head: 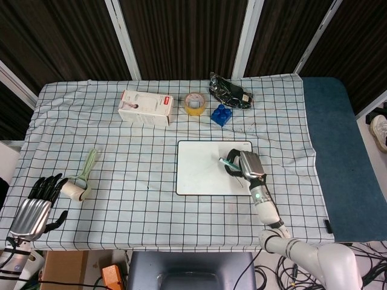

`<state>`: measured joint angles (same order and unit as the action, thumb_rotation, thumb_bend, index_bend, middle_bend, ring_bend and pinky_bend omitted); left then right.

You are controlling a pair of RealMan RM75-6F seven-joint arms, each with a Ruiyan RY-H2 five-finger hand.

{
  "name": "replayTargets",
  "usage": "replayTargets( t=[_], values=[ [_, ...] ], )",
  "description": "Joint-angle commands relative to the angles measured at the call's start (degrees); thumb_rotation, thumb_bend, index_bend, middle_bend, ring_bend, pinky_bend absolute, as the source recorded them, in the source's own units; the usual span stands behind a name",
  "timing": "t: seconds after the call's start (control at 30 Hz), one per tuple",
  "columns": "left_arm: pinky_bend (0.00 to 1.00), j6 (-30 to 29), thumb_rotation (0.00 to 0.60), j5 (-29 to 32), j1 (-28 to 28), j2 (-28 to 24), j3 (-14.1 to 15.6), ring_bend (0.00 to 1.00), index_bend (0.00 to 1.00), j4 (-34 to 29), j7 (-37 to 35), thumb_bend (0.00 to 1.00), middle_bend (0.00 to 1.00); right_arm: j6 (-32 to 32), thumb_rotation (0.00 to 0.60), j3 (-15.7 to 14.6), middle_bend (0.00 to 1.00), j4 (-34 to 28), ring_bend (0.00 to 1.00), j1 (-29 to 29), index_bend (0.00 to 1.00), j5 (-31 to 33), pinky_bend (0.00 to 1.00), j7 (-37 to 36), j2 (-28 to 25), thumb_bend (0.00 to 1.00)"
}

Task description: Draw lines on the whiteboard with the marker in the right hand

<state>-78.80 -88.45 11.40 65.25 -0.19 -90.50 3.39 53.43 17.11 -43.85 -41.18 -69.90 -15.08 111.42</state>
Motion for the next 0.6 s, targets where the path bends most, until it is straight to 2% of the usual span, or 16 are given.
replayTargets(
  t=[0.03,0.2,0.33,0.5,0.6],
  values=[
    [0.03,0.38,0.6,0.46,0.17,0.17,-0.2,0.0,0.0,0.03,0.37,0.36,0.0,-1.23,0.6,0.06,0.76,3.7,0.75,-0.81,1.0,-0.45,0.76,-2.03,0.9,0.39],
    [0.03,1.02,0.6,1.52,0.41,0.38,-0.58,0.0,0.0,0.12,0.85,0.36,0.0,-1.84,0.6,0.11,0.76,9.14,0.75,-1.99,1.0,-1.37,0.76,-4.33,1.79,0.39],
    [0.03,1.15,0.6,1.91,0.47,0.42,-0.75,0.0,0.0,0.1,1.0,0.36,0.0,-1.32,0.6,0.69,0.76,10.18,0.75,-2.33,1.0,-1.84,0.76,-7.46,1.12,0.39],
    [0.03,0.61,0.6,1.46,0.29,0.35,-0.6,0.0,0.0,-0.09,1.02,0.36,0.0,3.74,0.6,0.66,0.76,5.18,0.75,-0.62,1.0,-3.77,0.76,-9.18,-3.58,0.39],
    [0.03,0.09,0.6,0.89,0.11,0.25,-0.41,0.0,0.0,-0.24,0.91,0.36,0.0,7.53,0.6,-1.23,0.76,-1.44,0.75,2.26,1.0,-5.96,0.76,-6.78,-8.96,0.39]
  ],
)
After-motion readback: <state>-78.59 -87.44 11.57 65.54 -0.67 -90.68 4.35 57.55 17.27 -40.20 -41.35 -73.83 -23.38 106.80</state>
